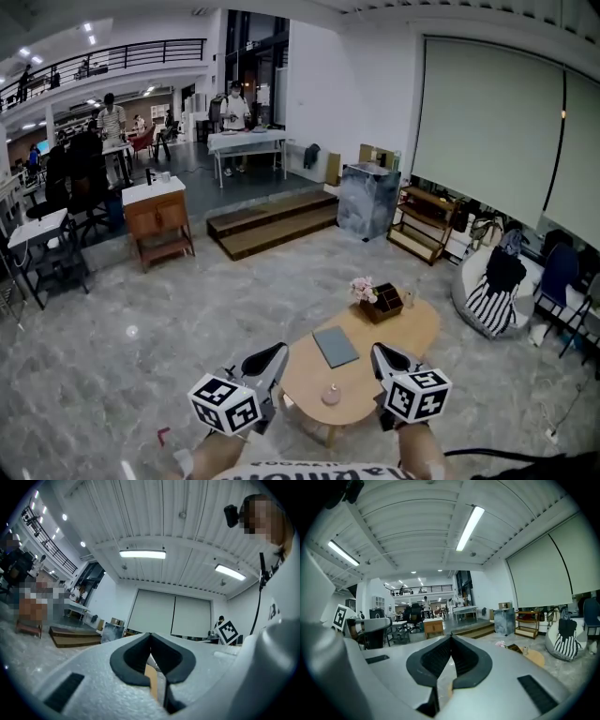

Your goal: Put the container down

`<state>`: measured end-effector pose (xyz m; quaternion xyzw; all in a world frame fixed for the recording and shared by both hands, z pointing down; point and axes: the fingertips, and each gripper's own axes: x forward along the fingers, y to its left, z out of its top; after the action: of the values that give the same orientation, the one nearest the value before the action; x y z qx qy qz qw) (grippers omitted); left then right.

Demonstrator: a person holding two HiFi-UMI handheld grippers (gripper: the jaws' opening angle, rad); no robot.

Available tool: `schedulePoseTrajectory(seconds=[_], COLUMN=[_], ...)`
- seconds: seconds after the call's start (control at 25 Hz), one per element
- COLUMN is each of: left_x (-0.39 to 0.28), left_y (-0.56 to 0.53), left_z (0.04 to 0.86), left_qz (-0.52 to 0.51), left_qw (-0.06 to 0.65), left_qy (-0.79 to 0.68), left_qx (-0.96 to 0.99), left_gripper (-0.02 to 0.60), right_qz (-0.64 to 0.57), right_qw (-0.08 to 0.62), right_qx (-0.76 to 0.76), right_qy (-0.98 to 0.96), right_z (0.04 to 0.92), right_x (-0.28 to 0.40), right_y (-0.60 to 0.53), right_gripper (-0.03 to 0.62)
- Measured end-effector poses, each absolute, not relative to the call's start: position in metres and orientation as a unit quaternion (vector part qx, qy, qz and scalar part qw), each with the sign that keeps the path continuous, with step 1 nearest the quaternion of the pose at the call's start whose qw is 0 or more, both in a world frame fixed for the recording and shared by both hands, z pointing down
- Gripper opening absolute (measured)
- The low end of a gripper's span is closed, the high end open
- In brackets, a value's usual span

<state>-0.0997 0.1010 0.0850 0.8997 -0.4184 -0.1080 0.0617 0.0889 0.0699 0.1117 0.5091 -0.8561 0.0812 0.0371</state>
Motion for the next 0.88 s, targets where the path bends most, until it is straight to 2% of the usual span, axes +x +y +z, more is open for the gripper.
schedulePoseTrajectory(seconds=[0.88], left_x=[-0.112], left_y=[0.156], left_z=[0.104], left_qz=[-0.107], left_qw=[0.077], left_qy=[-0.379], left_qx=[0.916], left_gripper=[0.015], right_qz=[0.097], right_qw=[0.042], right_qx=[0.562], right_qy=[-0.820], right_z=[0.135], right_x=[0.090], right_y=[0.141], right_gripper=[0.012])
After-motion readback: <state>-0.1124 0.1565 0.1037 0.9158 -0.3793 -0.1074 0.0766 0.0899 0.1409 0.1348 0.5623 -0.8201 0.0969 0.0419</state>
